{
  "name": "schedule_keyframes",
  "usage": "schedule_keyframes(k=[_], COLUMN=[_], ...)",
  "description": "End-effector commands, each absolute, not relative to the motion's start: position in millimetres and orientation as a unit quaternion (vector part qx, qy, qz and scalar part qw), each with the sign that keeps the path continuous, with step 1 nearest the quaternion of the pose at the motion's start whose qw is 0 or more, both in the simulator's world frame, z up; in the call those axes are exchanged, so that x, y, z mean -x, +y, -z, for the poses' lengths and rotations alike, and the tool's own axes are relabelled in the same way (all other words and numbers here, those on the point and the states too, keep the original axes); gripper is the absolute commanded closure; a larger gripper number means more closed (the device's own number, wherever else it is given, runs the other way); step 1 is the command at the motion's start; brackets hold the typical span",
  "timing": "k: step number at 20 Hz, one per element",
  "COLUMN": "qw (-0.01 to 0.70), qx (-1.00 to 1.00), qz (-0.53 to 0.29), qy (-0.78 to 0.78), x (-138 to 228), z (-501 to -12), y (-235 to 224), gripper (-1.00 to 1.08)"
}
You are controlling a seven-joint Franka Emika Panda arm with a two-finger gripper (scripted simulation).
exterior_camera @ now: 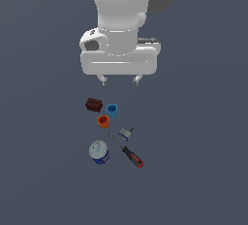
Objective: Pick up a designated object from a clutter of objects.
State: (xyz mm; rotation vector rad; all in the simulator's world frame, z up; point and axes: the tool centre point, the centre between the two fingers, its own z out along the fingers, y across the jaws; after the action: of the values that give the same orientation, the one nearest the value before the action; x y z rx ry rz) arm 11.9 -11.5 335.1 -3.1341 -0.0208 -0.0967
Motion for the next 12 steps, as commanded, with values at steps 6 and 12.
schedule_keyframes(k=[6,12], qw=[0.007,0.012], qx=[0.999,0.999], qz=[0.033,0.036], qy=[-0.005,-0.004], x=[-11.4,-9.9], z=[-336.8,-342.6], y=[-11.2,-9.8], gripper=[-0.92,-0.92])
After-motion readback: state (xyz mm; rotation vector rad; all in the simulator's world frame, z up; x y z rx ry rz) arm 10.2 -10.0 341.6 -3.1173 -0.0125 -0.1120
